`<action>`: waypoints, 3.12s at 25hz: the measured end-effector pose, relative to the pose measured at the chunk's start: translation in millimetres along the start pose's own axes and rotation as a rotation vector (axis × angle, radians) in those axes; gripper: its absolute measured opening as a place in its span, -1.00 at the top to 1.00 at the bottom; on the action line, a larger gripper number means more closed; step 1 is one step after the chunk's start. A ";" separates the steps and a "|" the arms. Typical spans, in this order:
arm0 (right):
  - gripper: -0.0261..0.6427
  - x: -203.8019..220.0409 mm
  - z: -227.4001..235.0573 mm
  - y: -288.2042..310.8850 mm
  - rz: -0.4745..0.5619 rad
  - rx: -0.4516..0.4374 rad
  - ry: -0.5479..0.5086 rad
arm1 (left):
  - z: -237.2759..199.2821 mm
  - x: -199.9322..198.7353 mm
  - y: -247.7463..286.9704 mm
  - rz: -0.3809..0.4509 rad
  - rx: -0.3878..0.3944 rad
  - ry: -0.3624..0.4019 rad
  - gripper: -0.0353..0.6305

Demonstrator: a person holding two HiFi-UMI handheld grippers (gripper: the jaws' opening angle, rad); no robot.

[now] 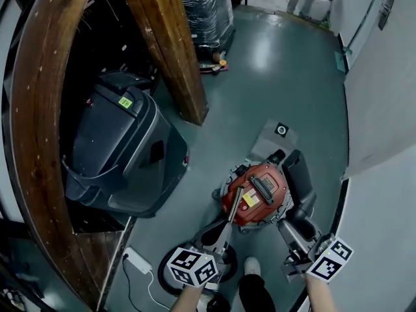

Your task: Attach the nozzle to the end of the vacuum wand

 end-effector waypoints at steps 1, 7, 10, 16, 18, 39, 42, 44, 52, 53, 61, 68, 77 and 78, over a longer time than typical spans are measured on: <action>0.37 1.6 3.4 1.0 -0.002 0.001 -0.001 | -3.1 4.0 2.5 -0.005 -0.010 0.012 0.88; 0.37 6.6 19.1 8.6 0.012 -0.005 0.013 | -21.2 27.0 23.6 -0.043 -0.033 0.091 0.87; 0.37 11.2 25.3 11.7 0.015 -0.009 0.022 | -35.9 46.1 39.9 -0.081 -0.055 0.136 0.76; 0.37 22.7 41.9 14.6 -0.001 -0.011 0.038 | -68.1 98.5 78.3 -0.179 -0.094 0.204 0.54; 0.37 25.9 48.6 16.1 -0.002 -0.010 0.044 | -80.4 115.4 89.7 -0.220 -0.124 0.249 0.48; 0.37 38.1 89.2 21.9 -0.036 0.022 0.064 | -121.2 168.2 130.2 -0.412 -0.063 0.289 0.43; 0.37 40.4 89.2 26.4 -0.044 0.021 0.070 | -120.0 166.6 129.5 -0.411 -0.067 0.284 0.44; 0.37 42.0 88.5 29.8 -0.054 0.020 0.074 | -117.3 164.2 125.6 -0.403 -0.069 0.283 0.44; 0.37 47.3 95.2 53.3 -0.037 -0.026 0.176 | -85.1 148.1 97.6 -0.335 -0.025 0.307 0.44; 0.37 49.1 96.3 57.5 -0.035 -0.031 0.184 | -80.9 146.6 93.9 -0.325 -0.019 0.311 0.44; 0.37 75.9 99.4 91.4 -0.027 -0.040 0.221 | -55.7 140.1 69.3 -0.269 0.008 0.329 0.44; 0.37 94.3 103.9 108.4 -0.031 -0.015 0.223 | -43.2 138.1 55.3 -0.240 0.034 0.345 0.44; 0.37 101.5 92.3 115.2 -0.055 -0.049 0.204 | -34.9 140.5 49.2 -0.234 0.067 0.356 0.44; 0.37 101.4 91.6 115.4 -0.065 -0.046 0.188 | -34.9 140.7 49.0 -0.234 0.068 0.357 0.44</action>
Point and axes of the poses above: the fingertips, and each gripper's own axes: y forward along the fingers, z to its right, x out of its underside, the point moved 5 cm from there along -y, backward along the fingers, and after that the axes turned 3 degrees about y, right-handed, at the moved point
